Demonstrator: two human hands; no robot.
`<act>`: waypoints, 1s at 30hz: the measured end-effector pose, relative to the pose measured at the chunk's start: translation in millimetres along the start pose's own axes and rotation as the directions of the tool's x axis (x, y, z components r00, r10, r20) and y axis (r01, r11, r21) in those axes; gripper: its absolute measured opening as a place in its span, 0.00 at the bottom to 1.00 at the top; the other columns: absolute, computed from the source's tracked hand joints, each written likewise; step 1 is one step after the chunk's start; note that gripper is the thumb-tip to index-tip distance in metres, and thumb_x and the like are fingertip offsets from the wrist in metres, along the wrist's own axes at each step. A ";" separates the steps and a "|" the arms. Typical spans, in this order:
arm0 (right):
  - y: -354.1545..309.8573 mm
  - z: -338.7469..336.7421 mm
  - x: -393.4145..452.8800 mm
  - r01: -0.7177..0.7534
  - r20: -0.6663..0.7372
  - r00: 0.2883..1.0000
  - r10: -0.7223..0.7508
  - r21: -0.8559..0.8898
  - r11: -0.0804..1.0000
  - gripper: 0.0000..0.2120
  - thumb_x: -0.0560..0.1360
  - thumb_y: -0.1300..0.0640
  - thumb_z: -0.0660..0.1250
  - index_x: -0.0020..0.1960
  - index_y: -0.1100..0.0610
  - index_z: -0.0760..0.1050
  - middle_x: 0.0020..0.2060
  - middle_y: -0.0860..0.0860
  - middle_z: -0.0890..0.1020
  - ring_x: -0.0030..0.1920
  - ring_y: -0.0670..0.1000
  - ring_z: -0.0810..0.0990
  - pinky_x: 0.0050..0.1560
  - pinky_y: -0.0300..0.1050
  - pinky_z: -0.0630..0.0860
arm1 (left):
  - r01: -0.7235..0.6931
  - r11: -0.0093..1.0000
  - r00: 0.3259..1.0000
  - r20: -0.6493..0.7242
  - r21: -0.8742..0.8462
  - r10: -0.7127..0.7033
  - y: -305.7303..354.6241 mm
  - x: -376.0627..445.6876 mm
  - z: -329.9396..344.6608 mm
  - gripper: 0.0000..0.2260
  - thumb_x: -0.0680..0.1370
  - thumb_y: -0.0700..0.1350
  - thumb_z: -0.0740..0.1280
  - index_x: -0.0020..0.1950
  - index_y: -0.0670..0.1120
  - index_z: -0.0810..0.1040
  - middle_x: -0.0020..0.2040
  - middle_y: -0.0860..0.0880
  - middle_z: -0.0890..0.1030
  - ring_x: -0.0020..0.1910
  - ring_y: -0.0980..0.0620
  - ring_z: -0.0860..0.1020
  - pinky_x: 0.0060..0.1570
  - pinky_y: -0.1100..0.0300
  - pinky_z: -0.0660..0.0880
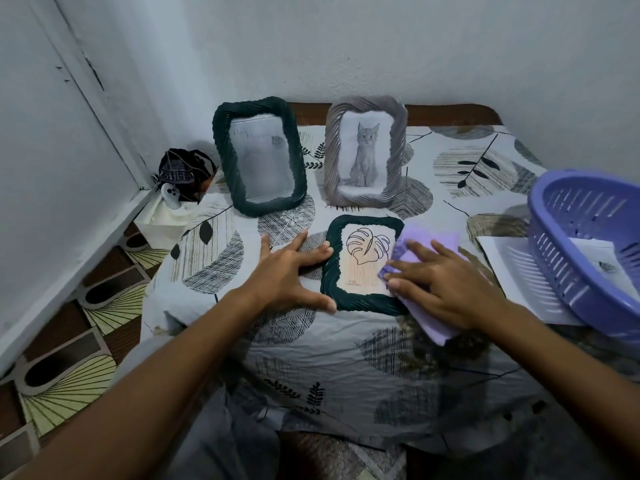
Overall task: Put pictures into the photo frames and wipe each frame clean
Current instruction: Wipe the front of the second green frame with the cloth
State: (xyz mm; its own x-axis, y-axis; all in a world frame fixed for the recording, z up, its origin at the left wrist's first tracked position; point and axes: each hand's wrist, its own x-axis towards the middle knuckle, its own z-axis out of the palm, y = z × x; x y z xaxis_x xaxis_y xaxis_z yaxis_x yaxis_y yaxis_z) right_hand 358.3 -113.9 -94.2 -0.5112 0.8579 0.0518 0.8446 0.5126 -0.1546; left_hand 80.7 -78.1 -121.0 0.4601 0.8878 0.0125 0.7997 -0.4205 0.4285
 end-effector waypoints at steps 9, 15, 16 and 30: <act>17.9 2.4 68.6 -0.164 0.023 0.985 0.170 -0.162 0.973 0.40 0.72 0.29 0.34 0.75 0.46 0.63 0.75 0.47 0.63 0.78 0.56 0.47 0.74 0.60 0.47 | 0.024 1.000 0.999 0.024 0.000 -0.024 8.4 -3.8 -5.3 0.49 0.56 0.74 0.65 0.75 0.58 0.61 0.68 0.66 0.52 0.77 0.58 0.44 0.69 0.33 0.33; -15.9 17.4 83.1 -0.119 0.080 0.989 0.124 -0.068 0.991 0.38 0.75 0.30 0.36 0.78 0.48 0.54 0.78 0.49 0.53 0.78 0.55 0.45 0.75 0.60 0.41 | 0.025 1.000 1.000 0.017 -0.002 -0.025 9.1 -4.6 -5.4 0.48 0.57 0.72 0.67 0.75 0.57 0.62 0.71 0.60 0.53 0.77 0.57 0.45 0.69 0.34 0.33; -19.6 18.7 80.1 -0.099 0.086 0.991 0.104 -0.058 0.993 0.39 0.73 0.30 0.35 0.78 0.48 0.54 0.78 0.48 0.53 0.78 0.54 0.45 0.75 0.59 0.41 | 0.028 1.000 1.000 0.012 -0.003 -0.028 8.8 -4.3 -5.2 0.48 0.57 0.72 0.67 0.75 0.57 0.62 0.73 0.58 0.55 0.77 0.57 0.45 0.69 0.34 0.33; -21.0 18.8 -8.4 0.108 -0.062 0.993 -0.100 0.131 0.985 0.34 0.77 0.31 0.41 0.70 0.47 0.71 0.70 0.44 0.70 0.76 0.47 0.57 0.75 0.51 0.53 | 0.013 1.000 1.000 -0.003 0.021 -0.013 5.2 -2.5 -2.8 0.54 0.51 0.79 0.59 0.74 0.59 0.61 0.70 0.61 0.52 0.74 0.62 0.45 0.70 0.35 0.33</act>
State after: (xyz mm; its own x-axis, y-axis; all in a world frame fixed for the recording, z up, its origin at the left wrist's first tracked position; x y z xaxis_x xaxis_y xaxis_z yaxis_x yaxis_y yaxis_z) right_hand 341.8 -132.5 -110.0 -0.5827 0.8026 0.1277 0.7564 0.5930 -0.2761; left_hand 82.6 -82.0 -116.3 0.4485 0.8937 0.0100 0.8137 -0.4129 0.4092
